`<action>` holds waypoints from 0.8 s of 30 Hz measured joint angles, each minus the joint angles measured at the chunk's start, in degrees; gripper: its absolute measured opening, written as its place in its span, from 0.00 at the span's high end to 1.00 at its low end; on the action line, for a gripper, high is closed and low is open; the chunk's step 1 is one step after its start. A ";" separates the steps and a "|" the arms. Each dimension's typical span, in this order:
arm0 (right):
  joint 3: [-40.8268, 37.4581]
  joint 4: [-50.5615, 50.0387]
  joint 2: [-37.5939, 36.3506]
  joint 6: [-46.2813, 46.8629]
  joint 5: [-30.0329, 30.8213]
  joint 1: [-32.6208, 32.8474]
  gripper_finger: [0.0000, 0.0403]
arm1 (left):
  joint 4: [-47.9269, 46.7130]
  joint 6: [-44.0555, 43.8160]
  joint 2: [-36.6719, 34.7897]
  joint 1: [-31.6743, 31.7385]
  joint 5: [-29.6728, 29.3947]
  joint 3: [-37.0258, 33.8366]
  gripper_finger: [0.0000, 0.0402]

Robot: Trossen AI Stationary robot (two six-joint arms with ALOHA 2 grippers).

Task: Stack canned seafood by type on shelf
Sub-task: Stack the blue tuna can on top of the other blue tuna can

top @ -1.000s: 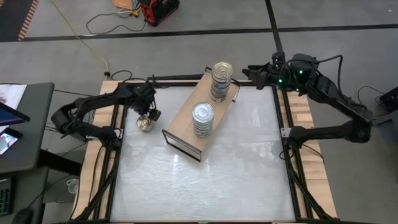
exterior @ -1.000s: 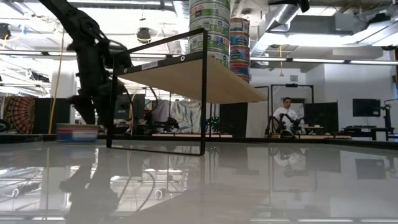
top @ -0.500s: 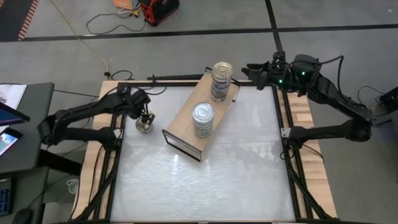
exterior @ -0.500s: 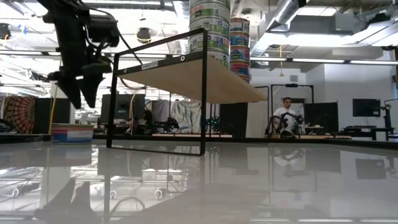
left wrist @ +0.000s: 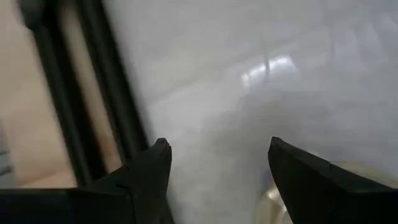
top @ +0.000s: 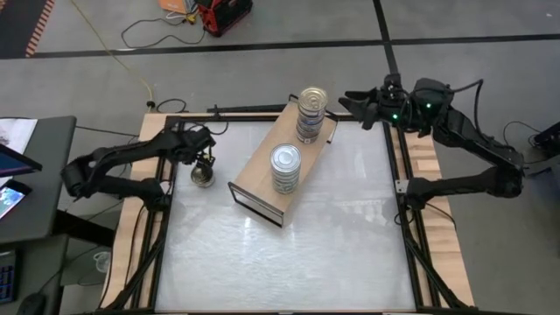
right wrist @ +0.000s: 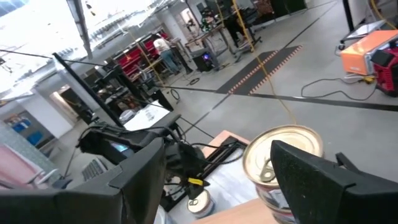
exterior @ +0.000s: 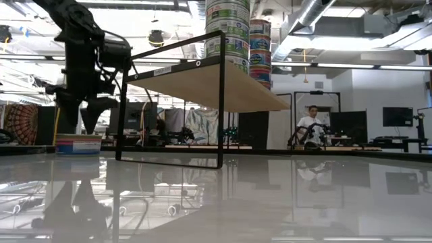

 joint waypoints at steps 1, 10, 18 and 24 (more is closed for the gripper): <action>0.00 0.03 0.00 0.00 0.00 0.24 0.23 | 0.17 -0.03 0.69 0.00 1.41 -0.38 0.36; 0.00 0.08 0.00 0.42 0.07 1.09 0.23 | -3.02 0.81 0.59 -3.15 16.50 -1.28 0.36; 0.00 0.12 0.00 0.44 0.22 1.41 0.23 | -12.11 -5.30 -3.27 -12.86 20.57 -1.60 0.36; 0.00 0.12 0.00 0.44 0.22 1.39 0.23 | -13.55 -11.23 -10.95 -19.20 17.72 -1.48 0.36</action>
